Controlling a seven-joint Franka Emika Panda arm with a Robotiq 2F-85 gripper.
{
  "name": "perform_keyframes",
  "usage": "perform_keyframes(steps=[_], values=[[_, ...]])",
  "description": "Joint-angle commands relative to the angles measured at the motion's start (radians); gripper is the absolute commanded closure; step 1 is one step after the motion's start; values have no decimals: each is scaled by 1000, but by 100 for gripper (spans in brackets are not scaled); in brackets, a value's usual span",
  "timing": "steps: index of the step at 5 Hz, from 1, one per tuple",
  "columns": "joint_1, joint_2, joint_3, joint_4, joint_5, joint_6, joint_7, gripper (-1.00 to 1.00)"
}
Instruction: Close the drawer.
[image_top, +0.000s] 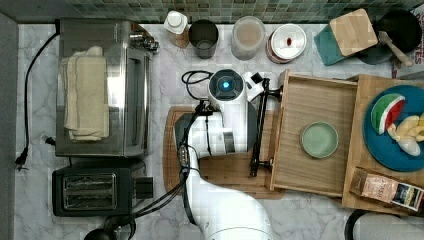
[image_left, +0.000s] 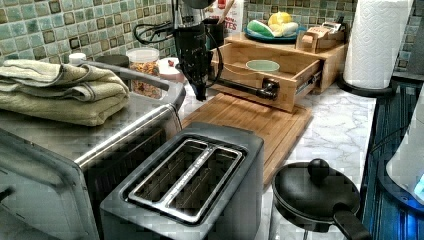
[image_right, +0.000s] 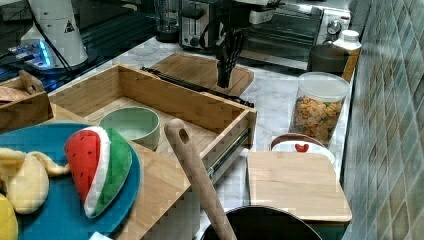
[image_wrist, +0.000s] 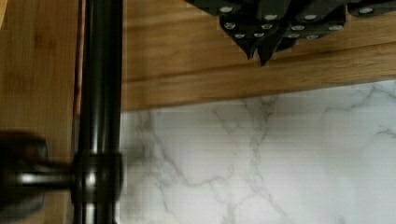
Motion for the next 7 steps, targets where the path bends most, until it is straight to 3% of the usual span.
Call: perform_keyframes(steps=[1, 4, 5, 6, 7], values=[[-131, -87, -68, -58, 21, 37, -198, 100], [-247, -111, -141, -47, -37, 8, -317, 100], [-318, -92, -183, -65, -33, 120, -447, 100], [-389, -53, -202, -16, 5, 140, -596, 100], [-411, -44, -240, 24, -24, 132, -646, 100]])
